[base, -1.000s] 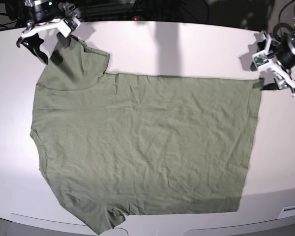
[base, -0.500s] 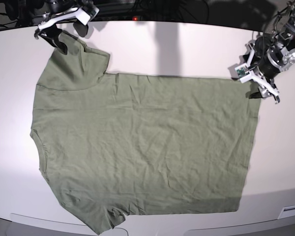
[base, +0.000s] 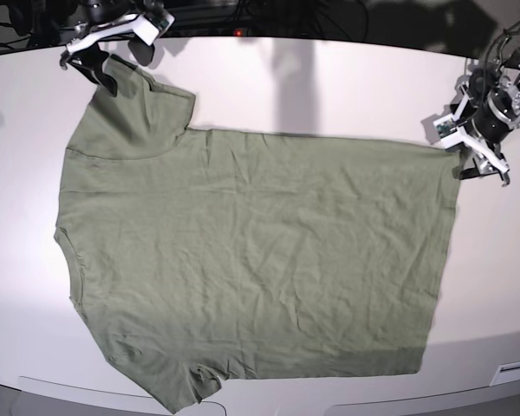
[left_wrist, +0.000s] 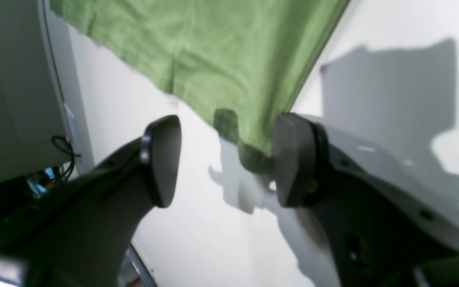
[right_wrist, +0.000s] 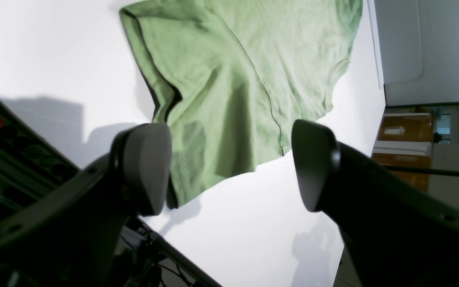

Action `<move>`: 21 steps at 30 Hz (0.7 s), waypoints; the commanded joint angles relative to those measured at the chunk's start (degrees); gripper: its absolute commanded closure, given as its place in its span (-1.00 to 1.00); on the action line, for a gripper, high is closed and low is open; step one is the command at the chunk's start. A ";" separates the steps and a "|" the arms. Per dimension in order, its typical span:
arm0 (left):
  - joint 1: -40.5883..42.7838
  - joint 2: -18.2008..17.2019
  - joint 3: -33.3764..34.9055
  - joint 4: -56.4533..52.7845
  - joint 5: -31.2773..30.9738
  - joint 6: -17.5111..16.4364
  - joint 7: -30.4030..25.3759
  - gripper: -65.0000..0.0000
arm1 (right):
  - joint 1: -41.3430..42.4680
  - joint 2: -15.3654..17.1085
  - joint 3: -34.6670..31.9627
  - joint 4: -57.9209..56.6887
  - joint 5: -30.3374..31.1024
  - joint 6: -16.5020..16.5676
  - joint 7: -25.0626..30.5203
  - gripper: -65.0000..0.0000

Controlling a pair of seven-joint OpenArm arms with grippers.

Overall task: Fold the T-shirt properly
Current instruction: 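Grasp the hem corner with left gripper, sleeve edge with right gripper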

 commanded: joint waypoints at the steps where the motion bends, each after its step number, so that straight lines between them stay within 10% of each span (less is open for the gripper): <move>1: 1.22 -0.94 0.76 -1.57 0.42 -4.68 6.49 -0.13 | -0.52 0.48 0.07 0.87 -0.61 -1.09 0.68 -0.44; 9: 1.49 -2.03 0.76 -1.95 0.44 -4.63 1.38 -0.12 | -0.48 0.50 0.09 0.87 -0.63 -1.09 0.70 -0.44; 21: 2.03 9.03 1.36 -1.95 0.37 -4.63 4.26 -0.12 | -0.37 0.50 0.07 0.87 -0.61 -1.09 0.66 -0.44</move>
